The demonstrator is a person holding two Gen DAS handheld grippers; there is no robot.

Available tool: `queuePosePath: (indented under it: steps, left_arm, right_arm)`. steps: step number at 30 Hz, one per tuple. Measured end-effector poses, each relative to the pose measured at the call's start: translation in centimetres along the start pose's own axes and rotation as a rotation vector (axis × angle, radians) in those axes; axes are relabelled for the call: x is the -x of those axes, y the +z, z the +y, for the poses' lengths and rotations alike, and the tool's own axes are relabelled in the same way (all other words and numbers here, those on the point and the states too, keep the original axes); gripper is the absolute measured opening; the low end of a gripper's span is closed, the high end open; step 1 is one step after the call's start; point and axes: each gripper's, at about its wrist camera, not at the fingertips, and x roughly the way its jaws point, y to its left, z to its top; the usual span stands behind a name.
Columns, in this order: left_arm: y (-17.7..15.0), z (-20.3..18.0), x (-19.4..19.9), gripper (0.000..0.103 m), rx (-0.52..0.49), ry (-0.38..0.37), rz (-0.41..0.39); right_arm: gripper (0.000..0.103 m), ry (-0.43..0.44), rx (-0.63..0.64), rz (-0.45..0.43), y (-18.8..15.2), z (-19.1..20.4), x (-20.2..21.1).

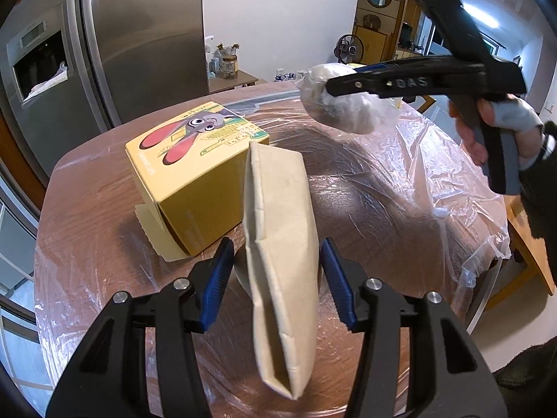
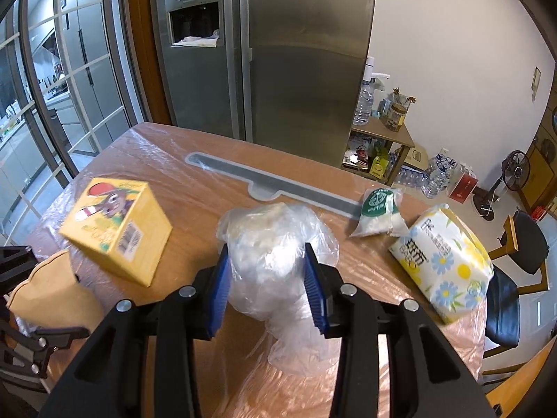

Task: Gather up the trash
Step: 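Carry the paper cone and plastic bag bundle down over the black bin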

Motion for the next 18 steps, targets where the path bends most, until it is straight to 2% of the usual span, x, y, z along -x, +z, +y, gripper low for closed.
queuePosePath:
  steps: [18]
  left_arm:
    - [-1.8, -1.3, 2.3, 0.053, 0.018, 0.022, -0.022]
  right_arm:
    - [0.038, 0.034, -0.028, -0.025, -5.7, 2.6, 6.3]
